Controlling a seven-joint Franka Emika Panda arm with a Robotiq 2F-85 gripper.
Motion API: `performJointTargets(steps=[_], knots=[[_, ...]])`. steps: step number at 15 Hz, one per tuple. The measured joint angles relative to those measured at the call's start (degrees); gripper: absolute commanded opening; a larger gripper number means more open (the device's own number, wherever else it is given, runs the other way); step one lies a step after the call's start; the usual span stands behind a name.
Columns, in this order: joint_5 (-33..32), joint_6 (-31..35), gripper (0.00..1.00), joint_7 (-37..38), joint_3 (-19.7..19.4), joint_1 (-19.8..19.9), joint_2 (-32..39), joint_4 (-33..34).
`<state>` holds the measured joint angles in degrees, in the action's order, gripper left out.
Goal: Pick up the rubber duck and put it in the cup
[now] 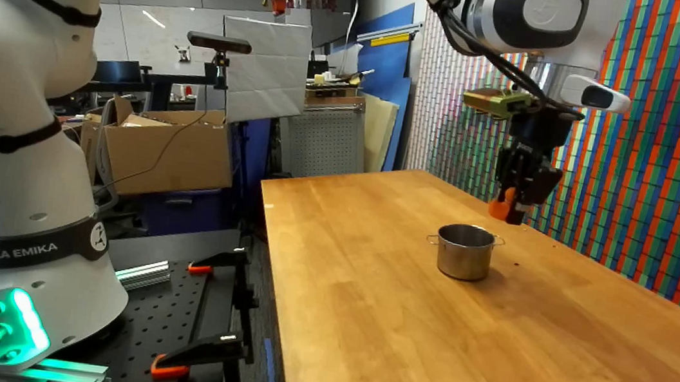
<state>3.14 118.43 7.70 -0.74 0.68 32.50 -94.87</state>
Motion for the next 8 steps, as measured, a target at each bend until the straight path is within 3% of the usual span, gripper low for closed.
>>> performJointTargets(steps=[7,8], knots=[[3.2,-2.9,0.18,0.0,2.3,-0.4,0.6,-0.3],[3.2,-2.3,0.68,0.0,2.3,-0.6,1.0,-0.3]])
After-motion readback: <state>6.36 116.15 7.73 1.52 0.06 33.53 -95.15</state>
